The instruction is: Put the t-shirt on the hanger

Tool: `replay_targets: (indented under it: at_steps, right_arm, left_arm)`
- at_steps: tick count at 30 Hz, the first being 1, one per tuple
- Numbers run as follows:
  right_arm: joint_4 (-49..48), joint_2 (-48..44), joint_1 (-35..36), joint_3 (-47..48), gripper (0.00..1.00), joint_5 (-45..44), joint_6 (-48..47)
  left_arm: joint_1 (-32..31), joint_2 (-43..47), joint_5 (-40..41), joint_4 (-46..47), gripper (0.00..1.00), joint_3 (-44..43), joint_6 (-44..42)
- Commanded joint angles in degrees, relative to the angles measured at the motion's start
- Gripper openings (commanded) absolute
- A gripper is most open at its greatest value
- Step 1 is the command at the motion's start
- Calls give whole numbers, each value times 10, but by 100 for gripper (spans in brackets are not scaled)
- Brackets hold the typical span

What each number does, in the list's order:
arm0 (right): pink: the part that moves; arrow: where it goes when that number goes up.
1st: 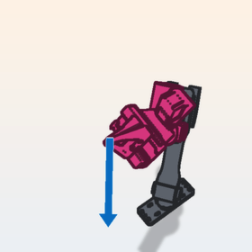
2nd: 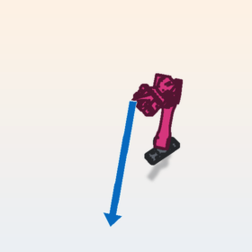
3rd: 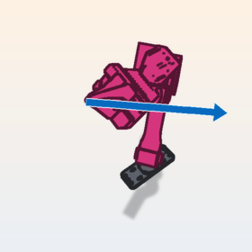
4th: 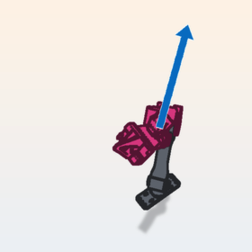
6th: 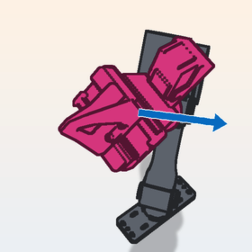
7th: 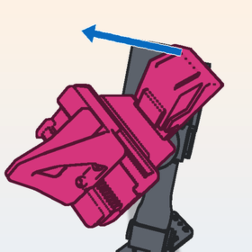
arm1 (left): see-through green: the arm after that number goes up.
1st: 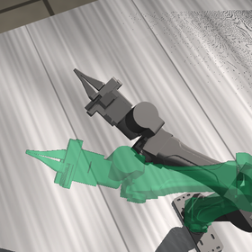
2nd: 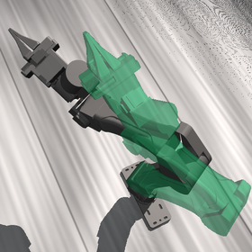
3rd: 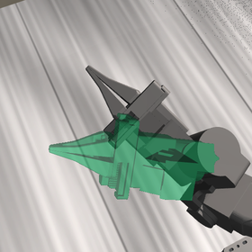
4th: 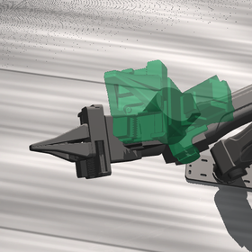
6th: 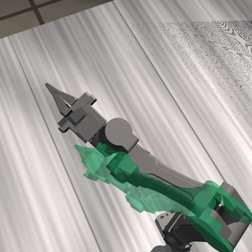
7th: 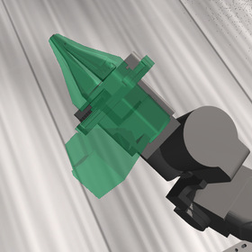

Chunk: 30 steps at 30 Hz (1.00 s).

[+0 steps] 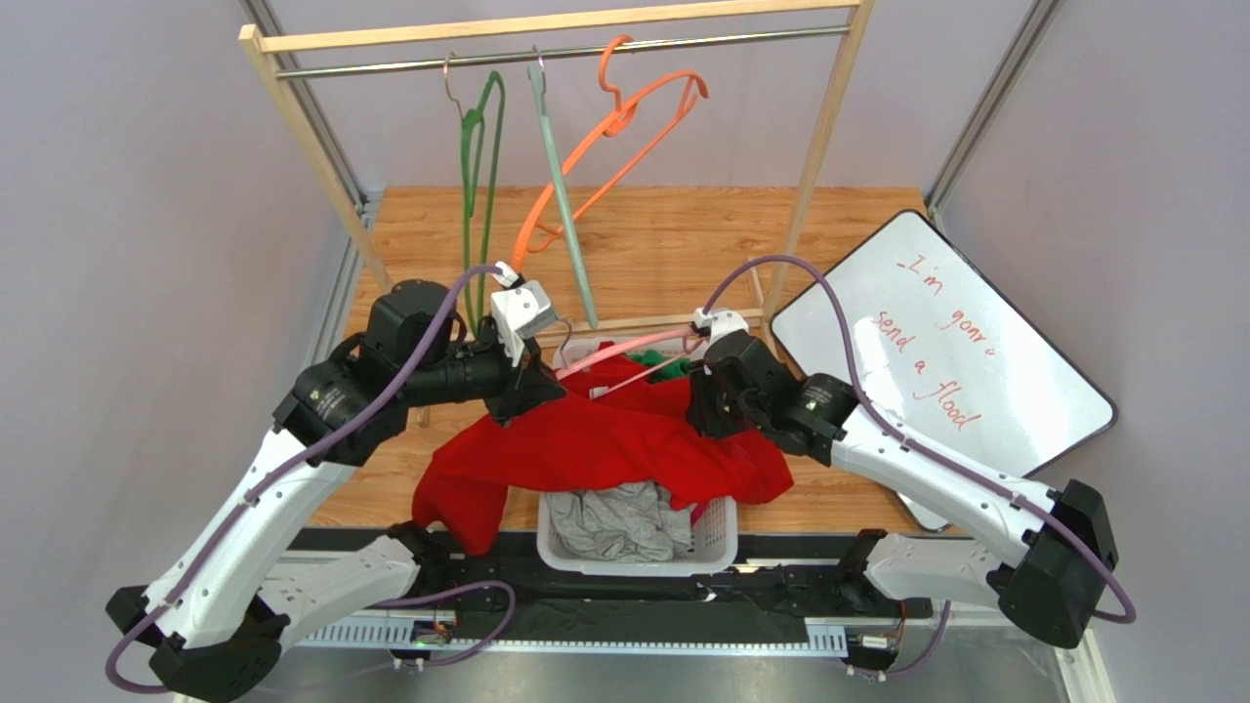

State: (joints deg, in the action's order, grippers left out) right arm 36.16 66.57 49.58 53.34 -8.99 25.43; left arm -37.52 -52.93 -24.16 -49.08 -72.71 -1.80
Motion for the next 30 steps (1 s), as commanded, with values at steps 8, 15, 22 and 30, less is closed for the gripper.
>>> replay_targets:
  at_steps: [8,15,22,30]
  right_arm:
    - [-78,-12,-45,-25,24,105,-35]
    - [-123,17,-45,-1,30,134,-35]
    - [-112,66,-41,12,39,116,-39]
    - [-86,67,-39,7,0,119,-55]
  left_arm:
    - [-1,9,-11,45,0,-26,15]
    - [-1,2,-33,51,0,-25,15]
    - [-1,-2,-31,55,0,-27,15]
    - [1,-2,-10,48,0,-21,26]
